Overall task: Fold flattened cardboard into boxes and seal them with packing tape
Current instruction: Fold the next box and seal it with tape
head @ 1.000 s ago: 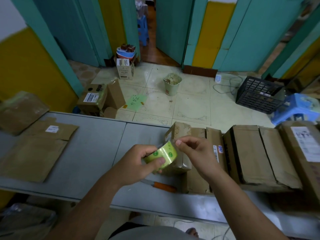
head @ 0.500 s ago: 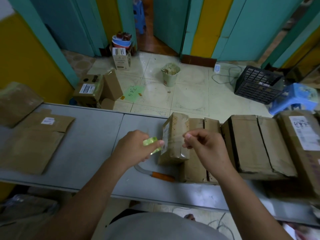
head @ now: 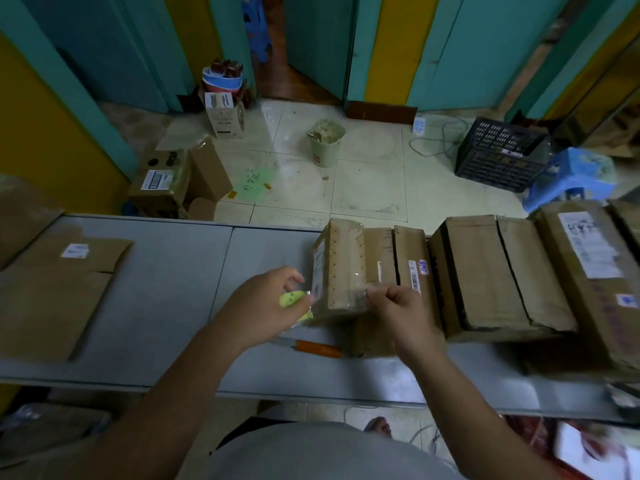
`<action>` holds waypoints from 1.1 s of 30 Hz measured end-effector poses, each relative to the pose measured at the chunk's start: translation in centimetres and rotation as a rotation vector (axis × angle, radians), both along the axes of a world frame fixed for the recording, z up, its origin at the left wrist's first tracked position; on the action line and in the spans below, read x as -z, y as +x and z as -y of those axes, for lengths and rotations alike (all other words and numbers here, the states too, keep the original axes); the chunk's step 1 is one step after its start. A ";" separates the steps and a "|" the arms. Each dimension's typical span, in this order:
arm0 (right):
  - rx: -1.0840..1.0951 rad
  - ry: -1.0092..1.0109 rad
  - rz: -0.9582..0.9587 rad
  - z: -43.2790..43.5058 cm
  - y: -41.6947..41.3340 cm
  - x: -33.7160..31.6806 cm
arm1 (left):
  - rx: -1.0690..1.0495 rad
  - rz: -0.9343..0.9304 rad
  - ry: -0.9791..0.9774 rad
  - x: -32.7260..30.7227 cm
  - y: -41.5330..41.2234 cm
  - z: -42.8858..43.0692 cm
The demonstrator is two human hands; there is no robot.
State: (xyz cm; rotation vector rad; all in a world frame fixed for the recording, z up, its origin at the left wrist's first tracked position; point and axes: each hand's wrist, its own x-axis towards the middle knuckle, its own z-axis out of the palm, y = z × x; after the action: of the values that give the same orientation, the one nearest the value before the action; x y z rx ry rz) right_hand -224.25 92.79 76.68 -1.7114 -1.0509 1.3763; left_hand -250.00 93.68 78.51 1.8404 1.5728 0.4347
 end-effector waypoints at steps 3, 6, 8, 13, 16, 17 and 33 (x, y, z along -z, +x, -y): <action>0.023 0.004 -0.005 0.1 -0.7 0.4 | 0.090 -0.100 -0.013 -0.2 0.4 -0.6; 0.077 0.027 -0.136 0.2 -1.0 0.3 | 0.116 -0.194 -0.038 -0.4 0.5 -1.2; 0.085 0.066 -0.141 0.0 -1.0 -0.1 | 0.107 -0.254 -0.076 -0.1 0.2 -1.3; 0.113 0.004 -0.233 -0.1 -1.7 0.1 | 0.133 -0.267 -0.193 0.6 -1.1 -1.6; 0.137 -0.052 -0.239 0.2 -1.6 0.6 | 0.204 -0.225 -0.270 0.7 -1.8 -1.8; 0.142 -0.070 -0.238 0.4 -1.5 0.7 | 0.225 -0.212 -0.292 0.8 -1.9 -1.9; 0.266 -0.053 -0.327 1.4 -2.6 1.9 | 0.433 -0.262 -0.445 -0.1 -1.6 -6.0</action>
State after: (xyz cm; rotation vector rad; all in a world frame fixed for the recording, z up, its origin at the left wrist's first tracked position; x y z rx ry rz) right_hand -226.88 91.40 74.82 -1.5316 -0.5880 1.4553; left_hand -251.64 99.69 78.61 1.8535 1.2446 -0.3403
